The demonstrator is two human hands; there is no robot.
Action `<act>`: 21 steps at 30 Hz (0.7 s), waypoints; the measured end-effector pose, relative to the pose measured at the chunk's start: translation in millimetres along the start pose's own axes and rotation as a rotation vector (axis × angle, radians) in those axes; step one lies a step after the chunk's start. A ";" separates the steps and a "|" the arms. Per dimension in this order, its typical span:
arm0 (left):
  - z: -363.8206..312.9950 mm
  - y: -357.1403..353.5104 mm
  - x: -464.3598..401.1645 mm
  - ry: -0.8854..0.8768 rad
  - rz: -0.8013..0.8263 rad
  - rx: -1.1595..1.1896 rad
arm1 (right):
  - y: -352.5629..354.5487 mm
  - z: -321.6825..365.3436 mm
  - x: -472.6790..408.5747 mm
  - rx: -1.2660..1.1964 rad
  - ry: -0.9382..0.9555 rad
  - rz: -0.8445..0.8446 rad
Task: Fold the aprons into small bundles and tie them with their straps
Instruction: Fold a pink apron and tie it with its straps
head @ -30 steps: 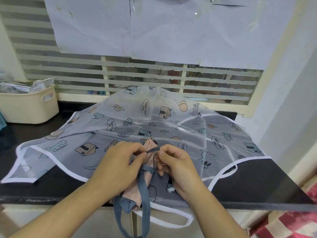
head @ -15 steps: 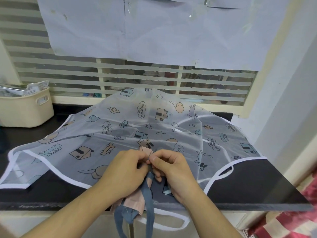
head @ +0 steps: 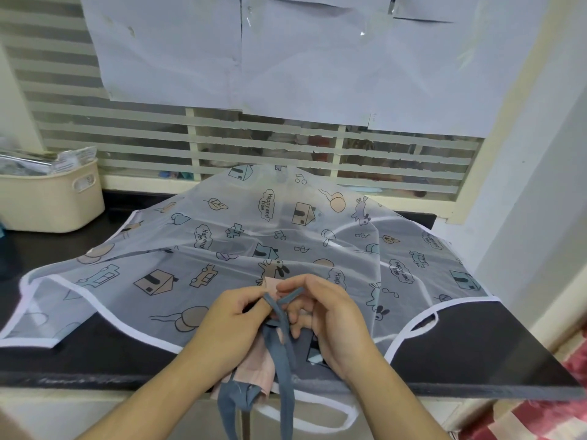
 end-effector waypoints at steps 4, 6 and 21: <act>5.1 1.4 -3.2 0.062 -0.064 0.065 | -1.4 -1.1 0.1 0.099 0.039 -0.021; 2.2 0.1 -1.9 0.056 -0.055 0.100 | -2.5 -1.3 1.8 0.176 0.084 -0.036; 11.9 6.1 -1.4 0.039 -0.079 0.240 | -15.1 2.8 14.5 0.599 0.232 -0.045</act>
Point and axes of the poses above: each hand's wrist, its own x-axis away from the middle knuckle, its own y-axis out of the back of the hand, z = x × y, the point moved 4 cm from there along -x, towards the middle knuckle, and after that the axes turned 11 degrees about -z, right-handed, at the moved point
